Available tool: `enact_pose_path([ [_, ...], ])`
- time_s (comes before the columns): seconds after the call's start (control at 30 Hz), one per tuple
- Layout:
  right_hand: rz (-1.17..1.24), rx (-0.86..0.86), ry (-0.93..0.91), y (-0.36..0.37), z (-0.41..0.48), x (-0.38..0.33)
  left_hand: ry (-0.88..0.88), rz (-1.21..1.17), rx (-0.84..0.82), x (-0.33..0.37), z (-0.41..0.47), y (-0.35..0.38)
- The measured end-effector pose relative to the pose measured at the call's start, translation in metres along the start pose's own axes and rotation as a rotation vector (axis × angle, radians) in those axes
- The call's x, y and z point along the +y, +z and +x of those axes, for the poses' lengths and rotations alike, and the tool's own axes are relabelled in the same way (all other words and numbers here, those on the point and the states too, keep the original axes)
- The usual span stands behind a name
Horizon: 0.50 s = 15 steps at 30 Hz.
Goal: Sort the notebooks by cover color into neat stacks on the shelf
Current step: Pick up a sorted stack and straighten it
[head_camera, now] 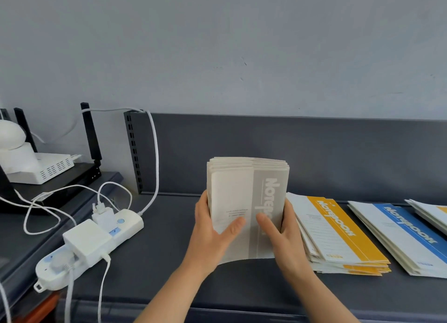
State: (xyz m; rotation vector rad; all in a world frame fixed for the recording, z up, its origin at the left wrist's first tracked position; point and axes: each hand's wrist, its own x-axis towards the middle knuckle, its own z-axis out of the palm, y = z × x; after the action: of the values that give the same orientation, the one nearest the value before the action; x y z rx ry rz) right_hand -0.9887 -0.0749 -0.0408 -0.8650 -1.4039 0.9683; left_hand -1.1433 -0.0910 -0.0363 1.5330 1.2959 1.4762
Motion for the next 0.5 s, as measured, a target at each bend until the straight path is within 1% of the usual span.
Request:
enact_pose_path([
  [0.1, -0.016, 0.001, 0.036, 0.000, -0.001, 0.009, -0.015, 0.077, 0.002, -0.003, -0.002, -0.001],
  [0.23, -0.099, -0.008, 0.052, -0.004, 0.001, 0.006, -0.046, 0.091, -0.079, -0.002, 0.003, -0.009],
  [0.27, -0.109, 0.009, 0.026, -0.005, 0.002, -0.002, -0.051, 0.080, -0.086, 0.000, 0.005, -0.012],
  [0.33, -0.188, 0.051, -0.101, -0.008, 0.011, -0.024, -0.054, 0.035, -0.084, 0.005, 0.010, -0.017],
  [0.37, -0.300, 0.068, -0.184, -0.009, 0.018, -0.040, -0.050, 0.005, -0.088, 0.007, 0.012, -0.018],
  [0.43, -0.664, 0.081, -0.412, -0.010, 0.034, -0.073, -0.038, -0.044, -0.097, 0.012, 0.016, -0.018],
  [0.47, -0.839, 0.064, -0.507, -0.009, 0.041, -0.087, -0.034, -0.057, -0.099, 0.014, 0.017, -0.017],
  [0.5, -0.975, 0.009, -0.540, -0.007, 0.046, -0.098, -0.031, -0.061, -0.099, 0.016, 0.016, -0.016],
])
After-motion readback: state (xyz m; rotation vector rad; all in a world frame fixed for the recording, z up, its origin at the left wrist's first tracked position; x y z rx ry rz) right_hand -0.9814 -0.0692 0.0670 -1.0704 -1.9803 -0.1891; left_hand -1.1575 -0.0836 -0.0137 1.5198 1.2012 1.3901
